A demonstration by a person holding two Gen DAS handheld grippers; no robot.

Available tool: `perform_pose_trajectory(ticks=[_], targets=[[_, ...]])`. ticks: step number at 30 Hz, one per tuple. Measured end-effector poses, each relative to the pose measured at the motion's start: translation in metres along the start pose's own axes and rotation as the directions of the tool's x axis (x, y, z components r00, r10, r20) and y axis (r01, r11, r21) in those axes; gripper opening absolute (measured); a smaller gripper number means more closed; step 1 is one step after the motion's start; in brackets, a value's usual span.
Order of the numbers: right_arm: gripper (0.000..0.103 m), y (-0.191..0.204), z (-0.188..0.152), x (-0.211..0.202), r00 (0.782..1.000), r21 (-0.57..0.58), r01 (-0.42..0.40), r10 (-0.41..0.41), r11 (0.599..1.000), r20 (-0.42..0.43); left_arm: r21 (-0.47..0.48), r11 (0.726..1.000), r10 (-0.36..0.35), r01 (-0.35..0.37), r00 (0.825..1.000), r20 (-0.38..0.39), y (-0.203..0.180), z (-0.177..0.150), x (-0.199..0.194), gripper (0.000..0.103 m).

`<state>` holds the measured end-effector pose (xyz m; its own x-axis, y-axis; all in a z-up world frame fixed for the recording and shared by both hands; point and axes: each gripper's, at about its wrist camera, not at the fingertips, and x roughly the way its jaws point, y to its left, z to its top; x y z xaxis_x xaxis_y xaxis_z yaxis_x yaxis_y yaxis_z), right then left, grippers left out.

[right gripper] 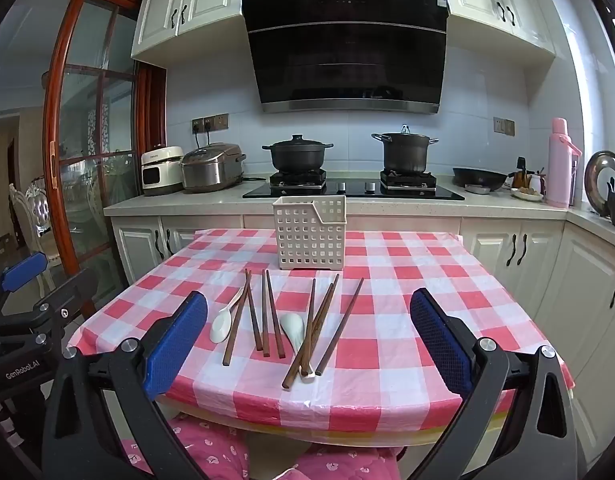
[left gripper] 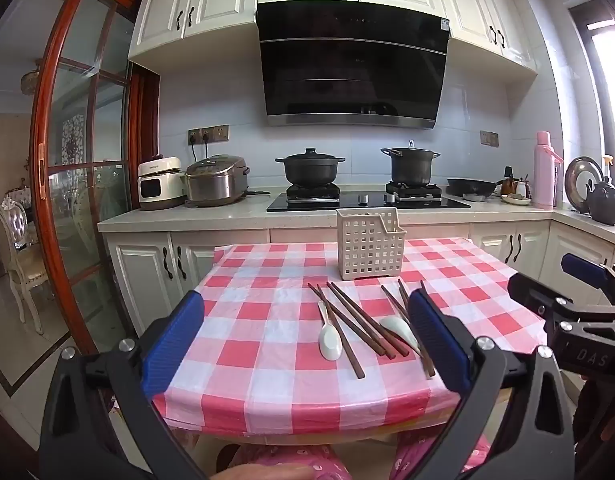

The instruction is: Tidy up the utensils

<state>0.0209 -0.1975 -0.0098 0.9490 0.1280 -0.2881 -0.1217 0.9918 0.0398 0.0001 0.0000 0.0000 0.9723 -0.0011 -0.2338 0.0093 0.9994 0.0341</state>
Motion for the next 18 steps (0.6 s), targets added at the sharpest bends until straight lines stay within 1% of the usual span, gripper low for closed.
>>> perform_pose_trajectory(ticks=[6,10,18], targets=[[0.095,-0.0004,-0.0006,-0.0001,1.0,0.006,-0.005,0.005,1.0,-0.002,0.001,1.0,-0.003,0.003,1.0,0.004,0.0002,0.0003,-0.0005,0.099],[0.095,0.0009,0.0035,-0.006,1.0,0.005,-0.011,0.011,1.0,0.004,0.0,1.0,-0.014,0.014,1.0,0.007,-0.0061,-0.0062,-0.0005,0.099],[0.095,-0.0038,0.0011,-0.0043,0.999,0.015,-0.042,0.041,0.999,0.017,-0.027,0.998,-0.049,0.048,0.999,-0.01,0.0033,-0.0011,0.0026,0.099]])
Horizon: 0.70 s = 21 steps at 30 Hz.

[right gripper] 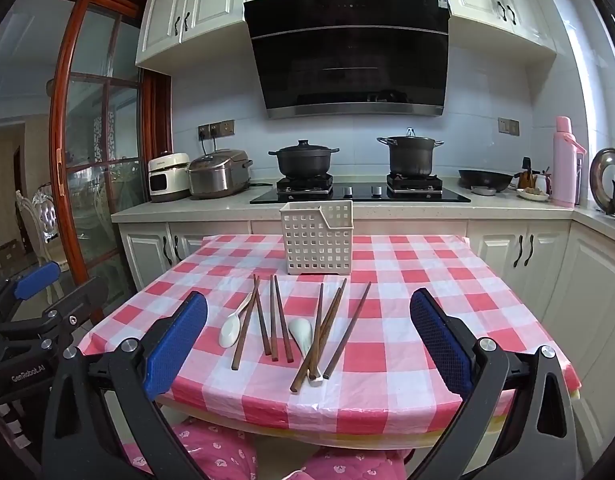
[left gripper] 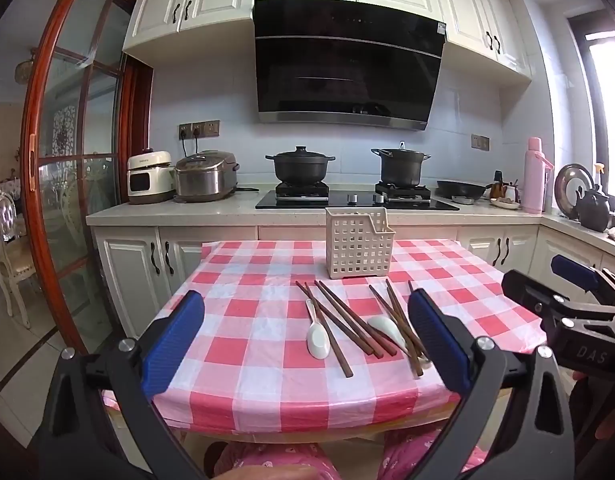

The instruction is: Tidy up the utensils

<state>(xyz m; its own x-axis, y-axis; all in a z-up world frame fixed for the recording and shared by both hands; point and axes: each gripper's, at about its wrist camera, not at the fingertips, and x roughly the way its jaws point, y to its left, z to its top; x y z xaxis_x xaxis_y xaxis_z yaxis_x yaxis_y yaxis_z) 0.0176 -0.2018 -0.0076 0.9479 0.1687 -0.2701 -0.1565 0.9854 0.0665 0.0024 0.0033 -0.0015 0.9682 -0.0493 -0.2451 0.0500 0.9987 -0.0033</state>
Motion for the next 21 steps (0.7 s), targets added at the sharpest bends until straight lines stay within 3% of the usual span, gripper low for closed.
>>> perform_pose_trajectory(ticks=[21], targets=[[0.096,-0.0034,-0.0009,-0.0008,1.0,0.011,-0.003,0.003,1.0,0.0,-0.02,0.999,-0.042,0.042,0.999,-0.008,0.0041,-0.001,0.0004,0.099]])
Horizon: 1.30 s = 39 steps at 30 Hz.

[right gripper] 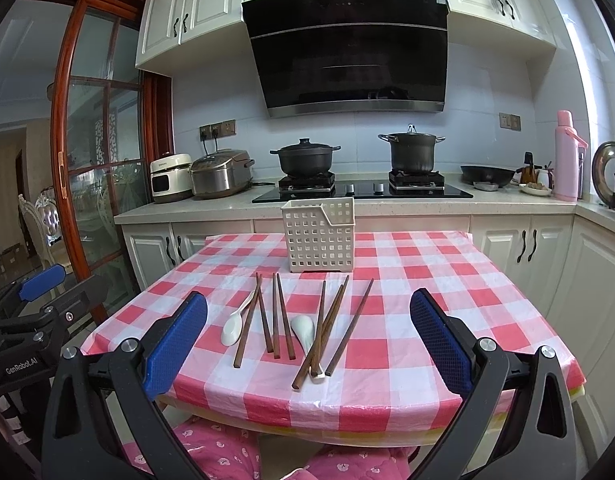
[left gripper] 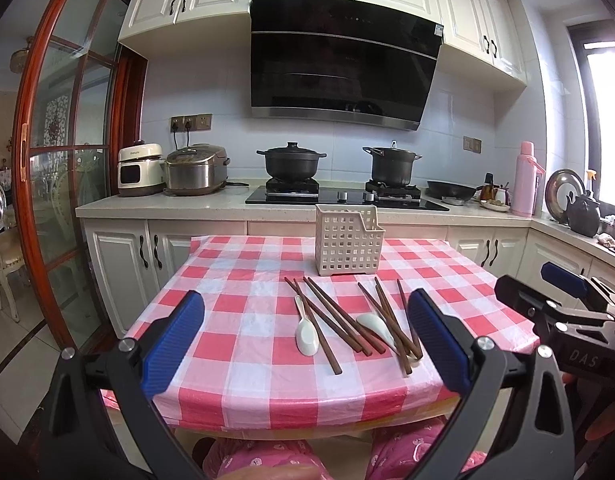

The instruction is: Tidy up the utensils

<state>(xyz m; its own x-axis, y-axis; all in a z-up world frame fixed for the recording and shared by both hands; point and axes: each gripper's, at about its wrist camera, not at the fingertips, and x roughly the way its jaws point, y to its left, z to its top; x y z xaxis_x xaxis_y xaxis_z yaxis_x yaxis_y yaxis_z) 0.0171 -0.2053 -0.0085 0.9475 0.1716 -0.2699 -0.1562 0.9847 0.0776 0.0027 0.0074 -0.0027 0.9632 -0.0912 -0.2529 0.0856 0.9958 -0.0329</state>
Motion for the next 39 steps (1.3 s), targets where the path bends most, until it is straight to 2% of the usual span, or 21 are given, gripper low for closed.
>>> perform_pose_trajectory(ticks=[39], targets=[[0.096,-0.0008,0.0006,-0.0011,1.0,0.003,0.005,-0.005,1.0,0.013,0.0,1.0,0.001,-0.001,1.0,0.0,0.0,0.0013,-0.0005,0.099]])
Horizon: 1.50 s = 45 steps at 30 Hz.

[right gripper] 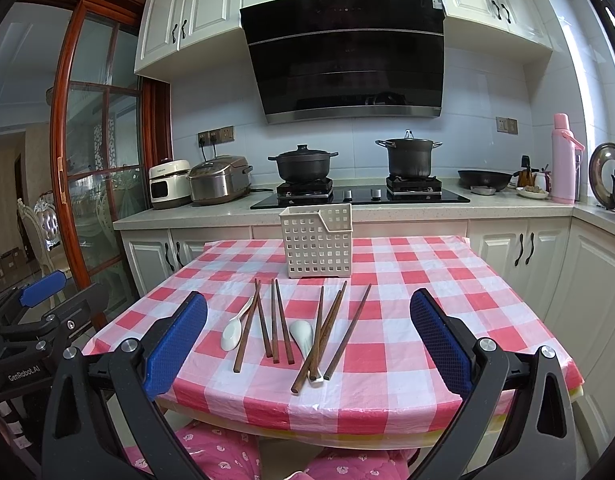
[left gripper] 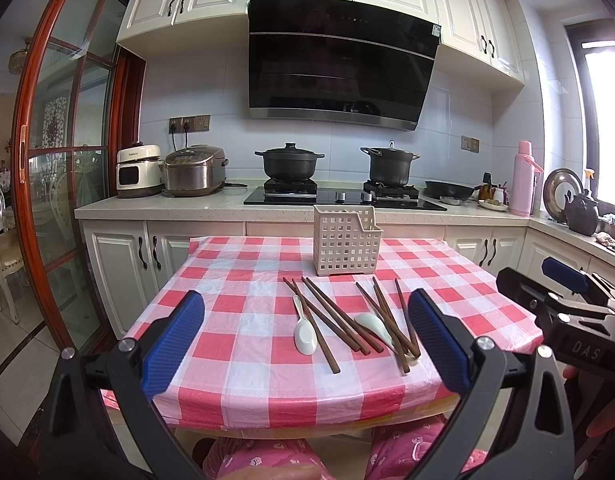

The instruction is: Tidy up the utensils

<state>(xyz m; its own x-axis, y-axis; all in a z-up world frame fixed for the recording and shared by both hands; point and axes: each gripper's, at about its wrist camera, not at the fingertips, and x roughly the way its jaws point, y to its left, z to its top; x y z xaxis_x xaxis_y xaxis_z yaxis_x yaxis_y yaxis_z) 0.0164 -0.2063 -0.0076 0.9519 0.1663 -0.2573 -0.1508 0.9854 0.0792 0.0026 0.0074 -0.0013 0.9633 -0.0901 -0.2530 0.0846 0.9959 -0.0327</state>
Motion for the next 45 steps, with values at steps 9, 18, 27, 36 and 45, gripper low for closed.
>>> perform_pose_trajectory(ticks=[9,18,27,36,45], targets=[[0.096,0.0,0.0,0.0,1.0,0.0,0.0,0.0,1.0,0.001,0.0,1.0,0.0,0.0,1.0,0.0,0.0,0.0,0.0,0.099],[0.096,0.0,-0.001,0.0,1.0,0.0,-0.001,0.001,1.0,0.002,0.0,1.0,-0.001,0.001,1.0,-0.001,0.0,0.0,0.0,0.099],[0.096,0.0,-0.001,0.0,1.0,0.003,-0.001,0.001,1.0,0.003,0.0,1.0,-0.001,0.001,1.0,0.0,0.0,0.0,0.0,0.099],[0.096,-0.004,0.005,0.011,1.0,-0.001,0.029,-0.029,1.0,0.004,-0.01,1.0,0.005,-0.005,1.0,-0.012,0.001,-0.001,0.005,0.099],[0.096,-0.041,0.002,0.098,0.987,0.085,0.099,-0.086,0.991,-0.139,-0.032,0.997,0.068,-0.074,0.986,-0.151,0.025,-0.005,0.083,0.098]])
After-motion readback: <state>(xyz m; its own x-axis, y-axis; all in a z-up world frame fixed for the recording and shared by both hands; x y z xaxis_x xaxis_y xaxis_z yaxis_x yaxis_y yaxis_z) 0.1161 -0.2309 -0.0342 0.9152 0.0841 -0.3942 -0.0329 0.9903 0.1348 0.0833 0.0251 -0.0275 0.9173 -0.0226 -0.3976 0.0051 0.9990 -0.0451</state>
